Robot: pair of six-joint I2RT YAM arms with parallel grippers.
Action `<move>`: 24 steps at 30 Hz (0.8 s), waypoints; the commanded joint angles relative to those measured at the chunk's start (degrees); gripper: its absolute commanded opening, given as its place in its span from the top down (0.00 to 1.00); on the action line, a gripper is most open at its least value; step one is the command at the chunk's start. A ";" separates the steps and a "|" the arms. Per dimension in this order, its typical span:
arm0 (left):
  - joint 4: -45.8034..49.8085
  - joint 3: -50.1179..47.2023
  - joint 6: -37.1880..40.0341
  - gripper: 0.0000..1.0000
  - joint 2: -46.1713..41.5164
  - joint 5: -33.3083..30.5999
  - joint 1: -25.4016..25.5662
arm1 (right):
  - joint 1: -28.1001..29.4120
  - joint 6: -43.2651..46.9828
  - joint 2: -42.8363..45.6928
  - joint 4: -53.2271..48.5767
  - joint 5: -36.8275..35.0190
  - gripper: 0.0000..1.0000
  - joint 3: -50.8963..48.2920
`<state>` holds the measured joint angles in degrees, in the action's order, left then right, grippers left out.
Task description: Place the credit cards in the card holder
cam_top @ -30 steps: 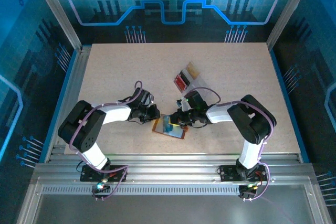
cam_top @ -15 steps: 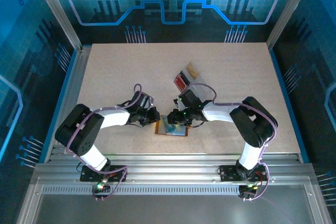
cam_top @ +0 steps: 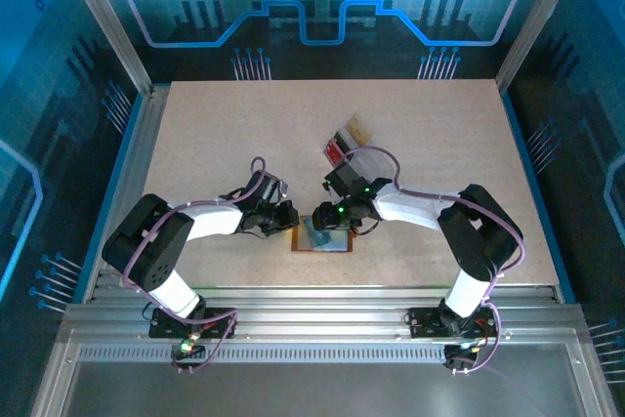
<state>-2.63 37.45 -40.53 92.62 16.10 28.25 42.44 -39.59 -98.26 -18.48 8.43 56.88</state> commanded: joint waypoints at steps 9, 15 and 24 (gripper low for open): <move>10.39 -2.47 0.72 0.92 1.86 -0.26 1.98 | 2.64 2.51 -0.24 -7.34 -3.31 0.70 3.05; 10.11 -2.56 0.63 0.92 2.13 -0.26 2.14 | 3.23 2.24 -2.17 -8.06 -3.44 0.69 3.39; 9.37 -3.34 -0.14 0.92 2.19 -0.56 3.16 | 3.70 1.45 -3.37 -5.97 -0.95 0.81 3.55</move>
<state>-2.31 37.43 -40.56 92.44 15.64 29.10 45.36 -37.69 -100.97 -24.43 6.26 59.35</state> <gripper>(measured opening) 0.080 0.213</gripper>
